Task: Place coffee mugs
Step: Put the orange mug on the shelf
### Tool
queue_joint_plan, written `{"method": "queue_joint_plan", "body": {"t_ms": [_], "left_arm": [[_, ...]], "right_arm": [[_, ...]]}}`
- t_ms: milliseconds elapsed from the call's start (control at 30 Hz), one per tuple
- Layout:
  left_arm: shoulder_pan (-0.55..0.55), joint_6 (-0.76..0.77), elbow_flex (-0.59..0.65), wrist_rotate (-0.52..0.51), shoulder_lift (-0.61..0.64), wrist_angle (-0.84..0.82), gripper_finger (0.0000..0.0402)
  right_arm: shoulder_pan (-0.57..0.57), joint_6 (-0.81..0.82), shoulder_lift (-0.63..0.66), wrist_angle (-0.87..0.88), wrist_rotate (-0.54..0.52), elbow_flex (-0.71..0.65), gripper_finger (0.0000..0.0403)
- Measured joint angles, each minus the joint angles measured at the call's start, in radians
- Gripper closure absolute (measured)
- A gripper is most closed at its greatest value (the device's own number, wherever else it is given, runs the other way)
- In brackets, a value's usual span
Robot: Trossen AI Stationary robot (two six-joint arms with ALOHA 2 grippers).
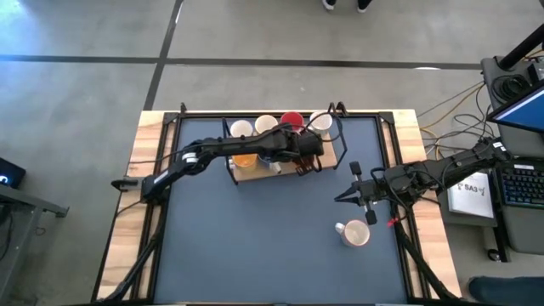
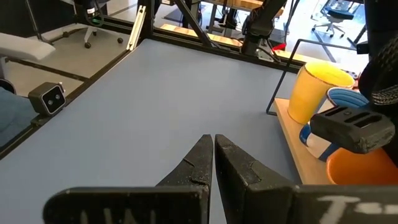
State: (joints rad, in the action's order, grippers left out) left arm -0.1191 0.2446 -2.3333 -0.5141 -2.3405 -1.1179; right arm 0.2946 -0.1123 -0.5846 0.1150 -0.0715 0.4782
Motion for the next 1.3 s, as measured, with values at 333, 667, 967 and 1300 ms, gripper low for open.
{"method": "queue_joint_plan", "body": {"t_ms": [333, 667, 967, 1300], "left_arm": [[-0.004, 0.0, -0.002, -0.001, 0.003, 0.024, 0.0327], [-0.007, -0.008, -0.002, -0.003, 0.003, 0.078, 0.0315], [-0.01, -0.02, -0.002, -0.012, 0.003, 0.161, 0.0313], [-0.01, -0.057, -0.001, -0.011, 0.002, 0.201, 0.0285]], "right_arm": [[0.0, 0.0, 0.0, 0.0, 0.0, 0.0, 0.0394], [0.0, 0.008, 0.0, 0.0, -0.001, 0.0, 0.0394], [0.0, 0.011, 0.0, 0.0, -0.01, 0.0, 0.0394], [0.0, 0.033, 0.0, 0.0, -0.011, 0.0, 0.0394]]}}
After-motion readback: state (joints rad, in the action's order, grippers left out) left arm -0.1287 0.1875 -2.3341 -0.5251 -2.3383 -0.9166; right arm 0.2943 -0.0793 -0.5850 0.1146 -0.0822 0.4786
